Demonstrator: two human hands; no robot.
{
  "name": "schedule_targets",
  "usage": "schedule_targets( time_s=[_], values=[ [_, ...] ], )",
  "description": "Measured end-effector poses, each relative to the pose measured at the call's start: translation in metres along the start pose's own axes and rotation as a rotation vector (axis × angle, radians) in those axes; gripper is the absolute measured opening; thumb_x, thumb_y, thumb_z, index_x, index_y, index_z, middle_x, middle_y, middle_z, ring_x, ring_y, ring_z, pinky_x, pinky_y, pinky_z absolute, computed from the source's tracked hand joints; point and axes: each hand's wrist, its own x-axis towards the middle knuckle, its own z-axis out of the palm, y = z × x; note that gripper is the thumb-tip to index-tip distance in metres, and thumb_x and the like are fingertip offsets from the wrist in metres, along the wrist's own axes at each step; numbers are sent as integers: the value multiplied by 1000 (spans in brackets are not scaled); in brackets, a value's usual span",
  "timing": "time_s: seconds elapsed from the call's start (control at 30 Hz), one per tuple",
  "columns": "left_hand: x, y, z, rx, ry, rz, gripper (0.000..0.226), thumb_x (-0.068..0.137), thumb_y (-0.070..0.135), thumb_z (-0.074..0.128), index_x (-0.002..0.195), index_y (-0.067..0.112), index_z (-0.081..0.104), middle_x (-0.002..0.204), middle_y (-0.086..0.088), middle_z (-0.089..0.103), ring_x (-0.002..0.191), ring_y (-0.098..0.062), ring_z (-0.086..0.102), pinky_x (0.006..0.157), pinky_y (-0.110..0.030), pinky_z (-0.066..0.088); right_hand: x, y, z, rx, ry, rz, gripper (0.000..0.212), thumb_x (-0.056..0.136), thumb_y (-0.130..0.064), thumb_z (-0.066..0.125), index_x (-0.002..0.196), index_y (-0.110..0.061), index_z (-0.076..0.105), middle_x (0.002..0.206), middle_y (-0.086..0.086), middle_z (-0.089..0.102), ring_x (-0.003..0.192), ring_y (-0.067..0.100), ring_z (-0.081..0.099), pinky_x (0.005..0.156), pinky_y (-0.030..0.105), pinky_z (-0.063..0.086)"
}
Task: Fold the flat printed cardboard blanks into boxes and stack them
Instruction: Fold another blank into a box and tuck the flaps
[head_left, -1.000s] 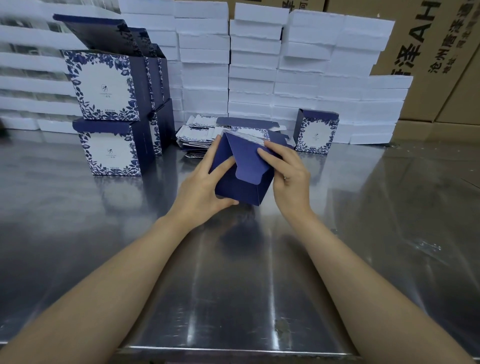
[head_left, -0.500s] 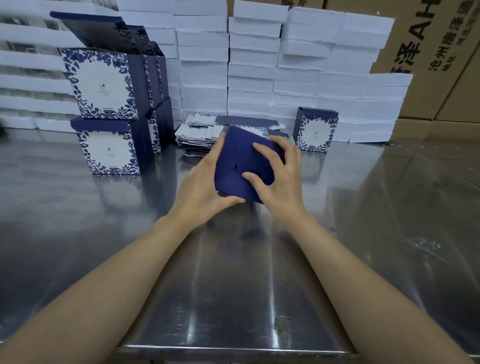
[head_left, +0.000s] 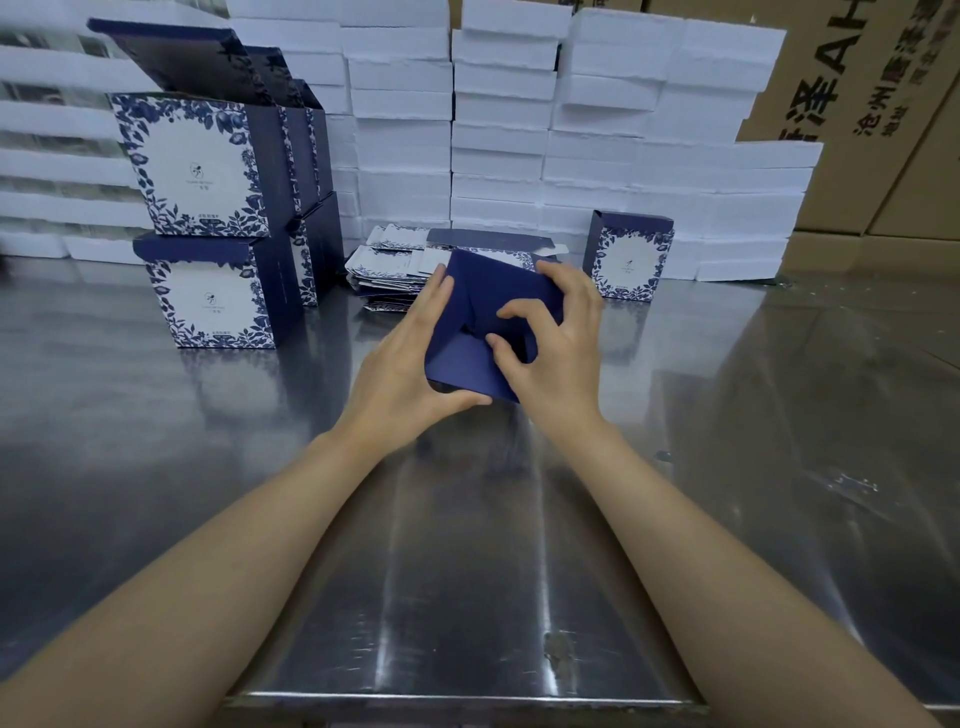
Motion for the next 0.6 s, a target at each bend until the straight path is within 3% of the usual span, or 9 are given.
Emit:
schedule_targets(
  time_s=[0.13, 0.27, 0.33, 0.47, 0.6],
  values=[
    [0, 0, 0, 5, 3, 19, 112, 66, 41, 87, 153, 31, 18, 161, 14, 13, 140, 12, 19, 101, -2, 27, 0, -1, 0, -53, -1, -27, 18, 73, -7, 78, 90, -8, 70, 131, 19, 52, 128, 36, 38, 105, 37, 33],
    [-1, 3, -2, 15, 4, 59, 100, 68, 44, 82, 150, 24, 29, 162, 11, 13, 140, 9, 23, 102, -25, 42, -1, 2, 1, -100, -2, -48, 18, 74, -6, 78, 90, -8, 71, 130, 21, 53, 128, 33, 35, 104, 43, 38],
    [-1, 5, -2, 19, 4, 62, 96, 69, 46, 79, 150, 22, 32, 162, 12, 14, 138, 12, 23, 100, -29, 44, -1, 5, 1, -109, -7, -40, 18, 75, -7, 78, 91, -7, 71, 131, 20, 53, 128, 30, 34, 103, 45, 39],
    [0, 3, -4, 54, -7, 61, 100, 69, 42, 84, 151, 22, 30, 162, 12, 11, 141, 8, 21, 100, -25, 42, 0, 10, -2, -9, 13, -33, 21, 84, -9, 72, 104, -6, 69, 134, 18, 50, 127, 28, 37, 107, 38, 36],
    [4, 0, -5, 21, -92, 8, 117, 67, 37, 86, 154, 33, 7, 161, 22, 2, 143, 10, 9, 101, -1, 23, 0, 13, -5, 185, 136, 186, 39, 91, -6, 55, 130, -4, 52, 145, 16, 35, 135, 28, 34, 110, 42, 34]
  ],
)
